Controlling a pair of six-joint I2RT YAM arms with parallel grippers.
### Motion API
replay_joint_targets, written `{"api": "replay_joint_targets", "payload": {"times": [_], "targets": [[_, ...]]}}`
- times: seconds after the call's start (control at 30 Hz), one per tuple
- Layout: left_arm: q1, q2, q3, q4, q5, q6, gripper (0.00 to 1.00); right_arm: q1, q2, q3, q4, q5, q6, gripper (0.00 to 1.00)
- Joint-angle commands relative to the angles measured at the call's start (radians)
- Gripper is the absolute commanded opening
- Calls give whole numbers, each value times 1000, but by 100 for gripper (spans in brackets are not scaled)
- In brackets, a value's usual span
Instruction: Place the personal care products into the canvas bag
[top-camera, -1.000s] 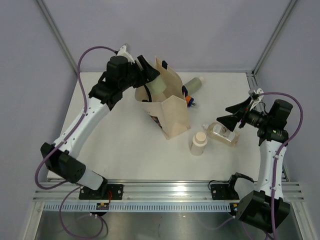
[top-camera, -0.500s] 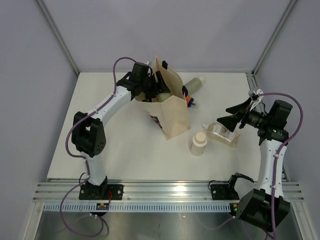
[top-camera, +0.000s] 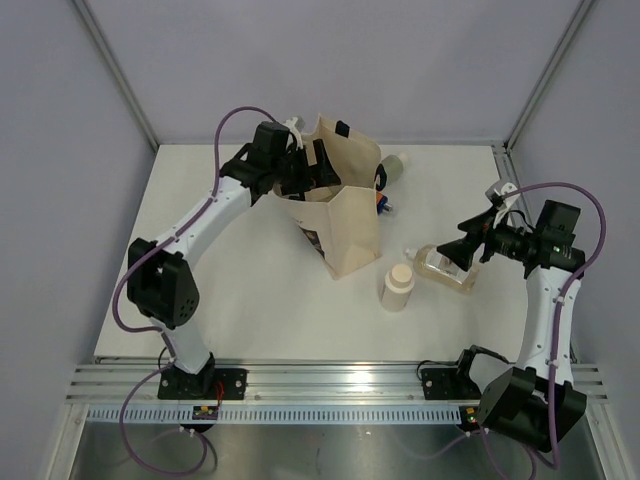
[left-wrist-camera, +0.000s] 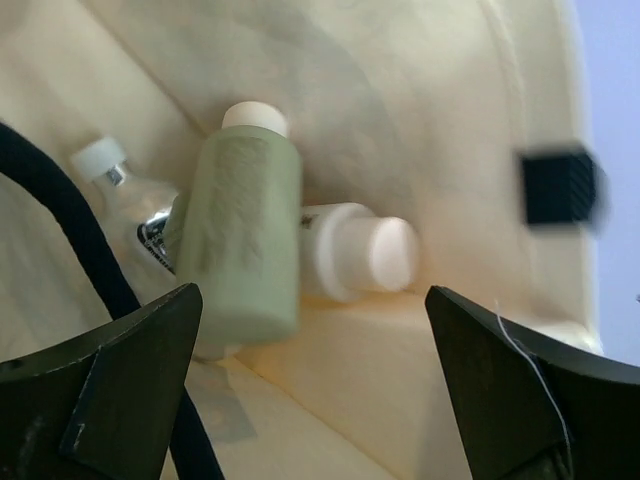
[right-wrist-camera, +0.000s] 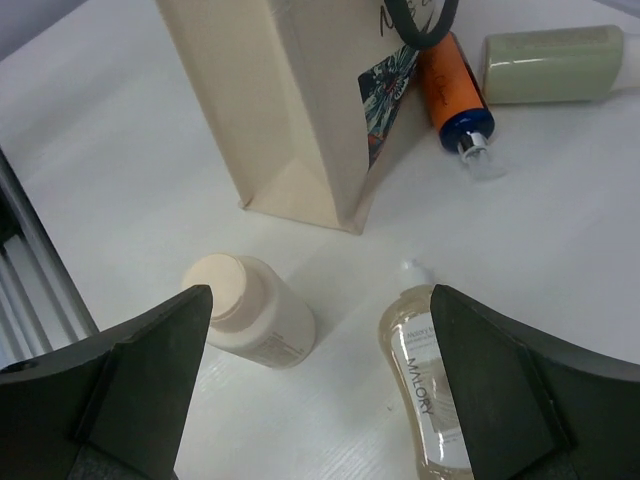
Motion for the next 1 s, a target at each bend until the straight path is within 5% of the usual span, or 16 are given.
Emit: {"api": "replay_joint_targets", "payload": {"times": [0.0,0.13,0.27,0.37,0.47,0.6,0.97], "targets": [[3,-105,64,-12,-11,116,99,-5,24,85,-200,130,-238,99],[9,-218,40,-50,-53,226,99,-5,101,136,-361,312,-523,99],[9,-370,-31,-115,-203,317,99,9,139,135,-416,398,-632,99],[9,-555,-181,-107,-359,378,99,116,139,122,-327,501,-530,99],[11,-745,-372,-67,-396,429,99,289,156,90,-196,725,-377,100],[14,-925,-576,-53,-421,463,99,355,306,121,-148,927,-233,100],[14,-1203,-822,-64,-418,455,99,440,500,121,-81,1035,-203,100]]}}
